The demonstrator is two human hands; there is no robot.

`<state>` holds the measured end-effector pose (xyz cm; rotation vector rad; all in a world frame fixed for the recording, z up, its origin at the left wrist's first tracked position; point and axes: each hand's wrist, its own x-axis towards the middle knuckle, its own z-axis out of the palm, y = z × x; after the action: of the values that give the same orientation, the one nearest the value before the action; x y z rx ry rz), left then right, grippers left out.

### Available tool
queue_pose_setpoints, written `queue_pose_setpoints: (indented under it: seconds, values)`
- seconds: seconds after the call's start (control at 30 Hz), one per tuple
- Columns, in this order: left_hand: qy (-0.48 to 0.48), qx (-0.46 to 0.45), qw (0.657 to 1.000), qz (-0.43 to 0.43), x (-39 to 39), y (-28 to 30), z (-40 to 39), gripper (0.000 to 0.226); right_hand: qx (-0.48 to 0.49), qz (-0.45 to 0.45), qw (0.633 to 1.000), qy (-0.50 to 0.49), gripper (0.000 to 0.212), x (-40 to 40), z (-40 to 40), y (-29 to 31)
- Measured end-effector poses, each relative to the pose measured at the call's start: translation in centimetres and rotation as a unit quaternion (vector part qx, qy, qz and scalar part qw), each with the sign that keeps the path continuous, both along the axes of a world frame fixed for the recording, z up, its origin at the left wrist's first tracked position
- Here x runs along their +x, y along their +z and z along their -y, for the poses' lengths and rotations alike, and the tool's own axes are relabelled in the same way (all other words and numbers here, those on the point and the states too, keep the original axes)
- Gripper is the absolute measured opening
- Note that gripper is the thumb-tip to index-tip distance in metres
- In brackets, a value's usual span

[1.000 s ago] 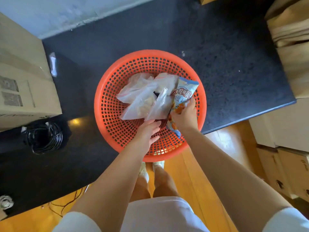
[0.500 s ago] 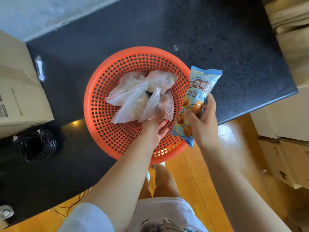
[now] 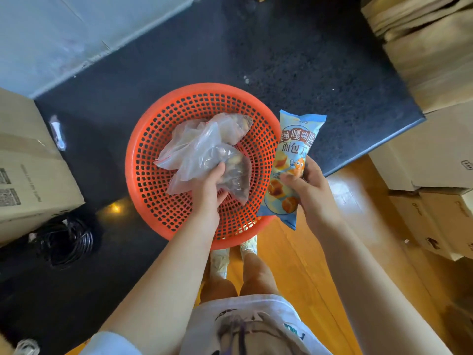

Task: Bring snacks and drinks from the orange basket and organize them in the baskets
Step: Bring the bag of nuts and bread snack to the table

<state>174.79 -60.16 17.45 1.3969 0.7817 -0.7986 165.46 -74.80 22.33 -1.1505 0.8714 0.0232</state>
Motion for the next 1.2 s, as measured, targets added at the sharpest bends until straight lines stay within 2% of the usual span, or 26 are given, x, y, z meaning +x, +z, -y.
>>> queue_pose_setpoints:
  seconds: [0.13,0.27,0.47,0.5,0.6,0.67,0.73,0.77,0.83,0.93,1.0,1.07,1.13,1.2]
  values:
    - [-0.035,-0.088,0.993,0.069,0.6,3.3,-3.2,0.045,0.041,0.029,0.999,-0.006,0.04,-0.8,-1.0,1.7]
    - [-0.06,-0.187,0.97,0.144,0.9,7.4,-6.2,0.026,0.082,0.044,0.994,-0.05,0.047,-2.0,-3.0,3.6]
    - [-0.17,-0.239,0.945,0.147,-0.9,13.0,-10.4,0.023,0.099,0.071,0.986,-0.11,0.047,-5.9,-8.2,7.9]
    - [-0.193,-0.246,0.939,0.141,-1.4,13.9,-10.9,0.028,0.107,0.078,0.983,-0.128,0.046,-6.9,-9.3,8.6]
    - [-0.26,-0.232,0.928,0.133,-3.2,15.6,-11.9,0.066,0.132,0.102,0.967,-0.191,0.039,-10.3,-12.8,10.0]
    - [-0.293,-0.214,0.924,0.119,-5.0,16.2,-12.2,0.08,0.124,0.098,0.958,-0.239,0.035,-13.0,-15.2,10.7]
    - [-0.333,-0.201,0.914,0.115,-7.1,16.4,-12.2,0.079,0.082,0.083,0.952,-0.282,0.035,-15.9,-17.5,11.3]
    - [-0.343,-0.201,0.91,0.114,-7.8,16.3,-12.3,0.067,0.06,0.072,0.952,-0.292,0.034,-16.7,-18.3,11.5]
    - [-0.391,-0.206,0.889,0.124,-9.4,16.1,-12.2,0.043,0.015,0.05,0.944,-0.325,0.033,-18.9,-20.1,11.9]
    - [-0.481,-0.212,0.838,0.147,-12.6,15.8,-11.5,0.038,-0.032,0.014,0.913,-0.408,0.034,-23.0,-22.7,12.7]
    - [-0.547,-0.228,0.793,0.143,-15.9,16.1,-10.8,0.032,-0.058,-0.003,0.871,-0.488,0.027,-27.1,-24.9,13.2]
    - [-0.597,-0.237,0.757,0.124,-19.0,16.5,-10.5,0.036,-0.072,-0.019,0.829,-0.554,0.024,-31.0,-27.3,13.5]
    - [-0.641,-0.24,0.721,0.108,-21.7,16.9,-10.4,0.041,-0.076,-0.041,0.792,-0.604,0.03,-34.1,-29.7,13.5]
    - [-0.687,-0.246,0.678,0.09,-25.0,17.3,-10.6,0.037,-0.073,-0.057,0.751,-0.654,0.04,-37.2,-32.4,13.5]
